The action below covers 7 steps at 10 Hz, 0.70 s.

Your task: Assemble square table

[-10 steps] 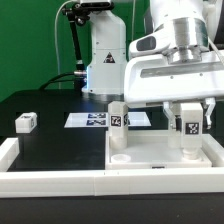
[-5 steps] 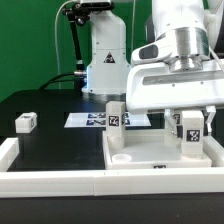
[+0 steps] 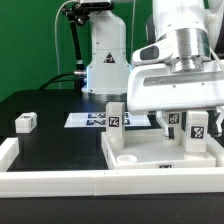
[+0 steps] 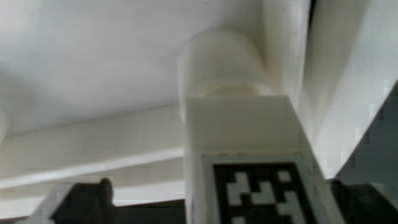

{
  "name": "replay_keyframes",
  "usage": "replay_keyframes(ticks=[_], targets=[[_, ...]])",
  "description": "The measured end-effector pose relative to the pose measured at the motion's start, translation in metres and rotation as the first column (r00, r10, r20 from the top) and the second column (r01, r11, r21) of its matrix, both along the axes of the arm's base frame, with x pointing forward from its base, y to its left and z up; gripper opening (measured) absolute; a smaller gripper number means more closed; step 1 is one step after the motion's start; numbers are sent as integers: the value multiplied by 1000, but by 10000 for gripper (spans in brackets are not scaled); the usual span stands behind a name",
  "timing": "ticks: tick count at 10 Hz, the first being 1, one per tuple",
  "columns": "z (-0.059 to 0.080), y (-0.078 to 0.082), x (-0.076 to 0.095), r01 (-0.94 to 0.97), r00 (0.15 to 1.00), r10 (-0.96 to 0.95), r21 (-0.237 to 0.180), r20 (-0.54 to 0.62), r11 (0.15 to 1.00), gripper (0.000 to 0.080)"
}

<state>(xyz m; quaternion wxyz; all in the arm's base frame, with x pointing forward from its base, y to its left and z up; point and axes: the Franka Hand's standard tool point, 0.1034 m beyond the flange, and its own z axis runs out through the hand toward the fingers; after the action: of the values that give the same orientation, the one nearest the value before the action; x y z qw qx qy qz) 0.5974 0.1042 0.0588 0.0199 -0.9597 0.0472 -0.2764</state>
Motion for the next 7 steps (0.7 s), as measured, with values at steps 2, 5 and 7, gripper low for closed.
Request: replay_keyframes(ticks=[2,5,7], targets=[[0,0,0,0,1000,0,0,0,1000,645],[0,0,0,0,1000,0,0,-1,1000,648],[16,1,2,-2,1000,3,17,-22,1000,648]])
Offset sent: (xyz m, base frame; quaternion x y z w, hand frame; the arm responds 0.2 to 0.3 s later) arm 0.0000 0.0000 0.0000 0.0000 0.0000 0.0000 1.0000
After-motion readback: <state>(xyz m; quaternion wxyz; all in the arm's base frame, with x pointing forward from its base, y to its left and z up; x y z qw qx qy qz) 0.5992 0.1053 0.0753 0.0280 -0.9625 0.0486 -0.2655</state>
